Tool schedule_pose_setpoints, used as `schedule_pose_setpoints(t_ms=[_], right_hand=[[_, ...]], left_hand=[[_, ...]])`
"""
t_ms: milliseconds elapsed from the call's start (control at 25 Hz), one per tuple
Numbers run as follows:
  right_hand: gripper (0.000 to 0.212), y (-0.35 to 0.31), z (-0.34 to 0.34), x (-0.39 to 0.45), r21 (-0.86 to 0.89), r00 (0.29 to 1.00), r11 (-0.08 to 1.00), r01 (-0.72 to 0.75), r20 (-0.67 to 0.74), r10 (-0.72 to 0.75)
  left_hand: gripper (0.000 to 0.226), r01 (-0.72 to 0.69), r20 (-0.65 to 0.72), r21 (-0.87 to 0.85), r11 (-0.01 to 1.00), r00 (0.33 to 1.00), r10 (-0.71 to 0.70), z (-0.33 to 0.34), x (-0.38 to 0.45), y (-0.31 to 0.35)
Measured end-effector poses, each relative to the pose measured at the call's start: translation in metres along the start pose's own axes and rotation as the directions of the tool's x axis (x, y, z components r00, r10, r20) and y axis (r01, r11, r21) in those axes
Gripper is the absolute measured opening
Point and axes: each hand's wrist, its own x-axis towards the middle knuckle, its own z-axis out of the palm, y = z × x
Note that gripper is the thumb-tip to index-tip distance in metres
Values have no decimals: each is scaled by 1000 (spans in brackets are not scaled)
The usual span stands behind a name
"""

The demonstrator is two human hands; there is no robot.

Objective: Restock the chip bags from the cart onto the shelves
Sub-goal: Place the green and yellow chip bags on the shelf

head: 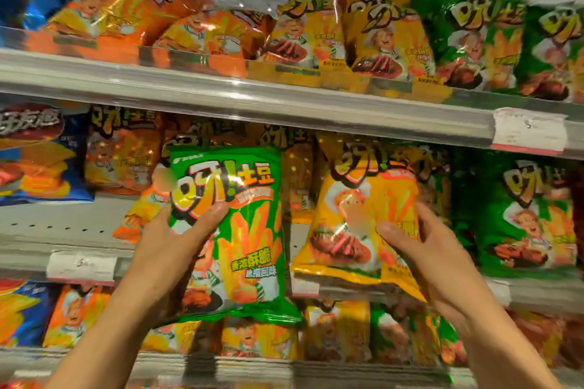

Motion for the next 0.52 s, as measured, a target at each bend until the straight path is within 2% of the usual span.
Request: schedule_pose_setpoints(t_ms=[160,240,400,520], right_hand=[[48,7,12,52,71,998,997,4,59,-8],[40,15,23,65,39,996,999,7,86,-11],[47,34,42,71,0,987,999,-34,157,34],[43,37,59,72,-24,983,999,-32,182,36]], left_hand=[[65,15,-67,-7,1000,998,-15,3,-14,-2],[54,31,-111,19,999,993,-28,3,-20,-2],[26,68,-193,90,994,980,-50,6,-22,1],[31,78,-158,75,994,985,-66,3,-21,3]])
